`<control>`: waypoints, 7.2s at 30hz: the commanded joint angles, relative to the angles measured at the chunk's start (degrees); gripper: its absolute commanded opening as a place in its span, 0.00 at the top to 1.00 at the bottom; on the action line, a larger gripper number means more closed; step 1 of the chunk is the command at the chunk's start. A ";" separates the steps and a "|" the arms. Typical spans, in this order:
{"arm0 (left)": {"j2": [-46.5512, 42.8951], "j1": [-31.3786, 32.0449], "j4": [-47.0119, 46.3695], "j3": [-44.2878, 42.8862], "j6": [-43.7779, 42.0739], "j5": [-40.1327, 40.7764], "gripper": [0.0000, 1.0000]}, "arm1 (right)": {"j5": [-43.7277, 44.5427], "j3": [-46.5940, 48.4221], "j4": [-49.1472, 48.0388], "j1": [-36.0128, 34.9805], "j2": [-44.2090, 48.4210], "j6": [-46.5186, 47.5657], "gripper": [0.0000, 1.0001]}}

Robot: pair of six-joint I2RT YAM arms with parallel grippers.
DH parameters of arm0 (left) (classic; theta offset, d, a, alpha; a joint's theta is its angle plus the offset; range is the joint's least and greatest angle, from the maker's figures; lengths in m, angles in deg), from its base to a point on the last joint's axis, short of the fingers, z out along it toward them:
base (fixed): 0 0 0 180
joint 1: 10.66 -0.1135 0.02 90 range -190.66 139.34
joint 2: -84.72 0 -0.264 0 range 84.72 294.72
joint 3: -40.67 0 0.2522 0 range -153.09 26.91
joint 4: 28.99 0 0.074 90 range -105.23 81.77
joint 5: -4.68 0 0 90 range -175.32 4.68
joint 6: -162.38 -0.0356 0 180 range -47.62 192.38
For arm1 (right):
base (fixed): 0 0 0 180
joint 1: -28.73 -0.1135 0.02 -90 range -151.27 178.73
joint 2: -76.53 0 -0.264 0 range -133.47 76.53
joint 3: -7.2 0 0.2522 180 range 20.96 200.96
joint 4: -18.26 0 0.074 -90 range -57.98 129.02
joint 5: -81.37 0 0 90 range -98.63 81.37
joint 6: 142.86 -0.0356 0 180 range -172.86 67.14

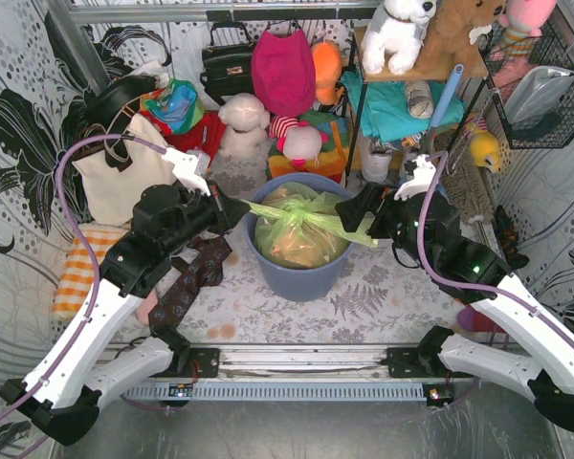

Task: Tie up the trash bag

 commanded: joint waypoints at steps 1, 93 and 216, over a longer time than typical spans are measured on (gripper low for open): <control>-0.18 -0.16 -3.60 0.50 -0.08 -1.06 1.00 | -8.33 -1.28 -3.82 1.00 0.07 -0.73 0.03; 3.76 -0.16 -1.96 -8.50 -3.42 3.36 1.00 | -12.57 21.24 15.26 6.09 -9.90 10.67 1.00; -6.49 15.93 -13.93 12.43 55.95 42.38 0.10 | -2.94 -2.81 -5.43 6.10 2.31 -37.24 0.14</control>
